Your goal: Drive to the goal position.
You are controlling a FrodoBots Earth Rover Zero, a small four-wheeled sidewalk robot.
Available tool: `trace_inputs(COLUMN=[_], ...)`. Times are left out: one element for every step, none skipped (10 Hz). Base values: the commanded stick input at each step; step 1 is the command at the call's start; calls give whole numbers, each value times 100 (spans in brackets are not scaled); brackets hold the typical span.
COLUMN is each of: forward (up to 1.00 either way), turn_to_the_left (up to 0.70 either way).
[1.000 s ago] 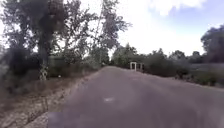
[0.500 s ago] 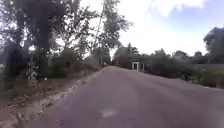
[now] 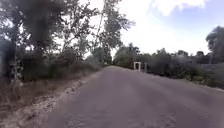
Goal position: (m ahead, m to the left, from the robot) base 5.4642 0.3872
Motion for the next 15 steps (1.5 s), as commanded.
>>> trace_inputs(forward=[100, 100, 100, 100, 100, 100, 100, 100, 100, 100, 100, 100, 100, 100, 100], turn_to_the_left=[0, 0, 0, 0, 0, 0, 0, 0, 0, 0, 0, 0, 0, 0, 0])
